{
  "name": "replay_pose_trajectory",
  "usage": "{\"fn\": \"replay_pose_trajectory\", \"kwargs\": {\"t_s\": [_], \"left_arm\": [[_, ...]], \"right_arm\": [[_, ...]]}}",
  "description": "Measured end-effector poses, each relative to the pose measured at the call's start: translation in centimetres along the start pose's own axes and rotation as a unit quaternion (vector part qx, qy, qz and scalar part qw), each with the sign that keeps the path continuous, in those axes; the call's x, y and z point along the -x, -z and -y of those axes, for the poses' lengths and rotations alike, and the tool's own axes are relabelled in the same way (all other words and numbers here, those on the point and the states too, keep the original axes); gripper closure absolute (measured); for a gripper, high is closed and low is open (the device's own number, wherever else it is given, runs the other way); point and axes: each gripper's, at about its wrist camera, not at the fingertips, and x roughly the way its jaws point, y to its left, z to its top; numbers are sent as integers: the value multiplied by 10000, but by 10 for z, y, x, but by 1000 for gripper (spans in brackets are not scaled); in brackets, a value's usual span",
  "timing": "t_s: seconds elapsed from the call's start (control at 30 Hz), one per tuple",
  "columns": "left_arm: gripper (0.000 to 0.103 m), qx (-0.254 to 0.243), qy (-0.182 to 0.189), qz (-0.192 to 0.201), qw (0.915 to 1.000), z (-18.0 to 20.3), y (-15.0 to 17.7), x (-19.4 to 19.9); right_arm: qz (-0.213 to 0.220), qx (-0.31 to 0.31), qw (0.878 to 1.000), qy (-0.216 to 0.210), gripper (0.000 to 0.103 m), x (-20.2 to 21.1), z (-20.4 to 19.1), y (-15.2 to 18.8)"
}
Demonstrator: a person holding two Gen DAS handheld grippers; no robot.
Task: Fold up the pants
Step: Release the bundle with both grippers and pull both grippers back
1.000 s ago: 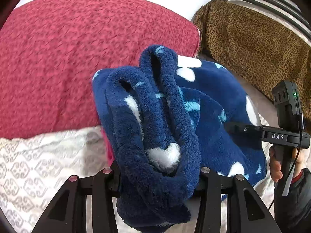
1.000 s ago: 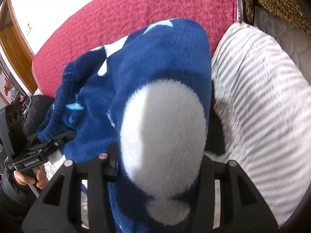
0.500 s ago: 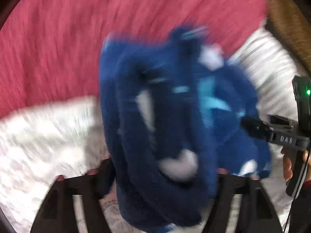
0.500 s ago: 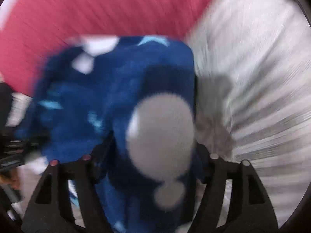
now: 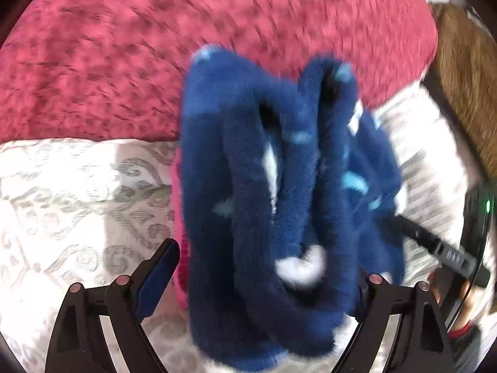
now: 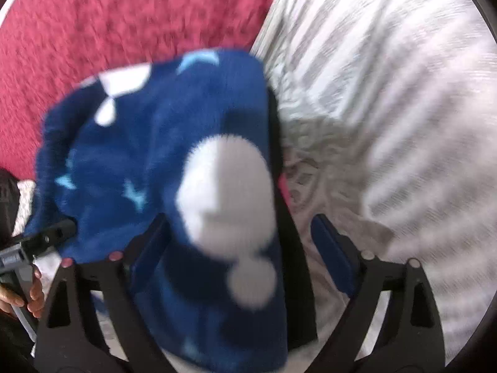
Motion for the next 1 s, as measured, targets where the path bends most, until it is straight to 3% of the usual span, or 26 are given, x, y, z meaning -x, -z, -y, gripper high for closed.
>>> {"fn": "replay_pose_trajectory", "kwargs": {"t_s": [0.13,0.27,0.43,0.53,0.63,0.83,1.0], "left_arm": [[11,-353,-161,572,9976,18,-1,55],[10,-1011,-330,868,9905,52,12,106],[9,-1634,-637,1194,9772,84,59,158],[0,-1799,-696,1290,9727,100,84,189],[0,-1900,-745,1318,9700,106,104,210],[0,-1876,-1445,1514,9597,106,139,235],[0,-2010,-1597,1450,9555,102,161,247]], "right_arm": [[634,37,9963,580,13,68,-15,19],[830,36,9963,239,13,122,-35,48],[958,44,9946,399,13,160,-68,83],[1029,89,9945,158,13,182,-88,108],[1081,-29,9939,224,13,198,-99,129],[1087,-181,9934,317,13,223,-117,168],[1159,-58,9923,427,13,240,-128,197]]}}
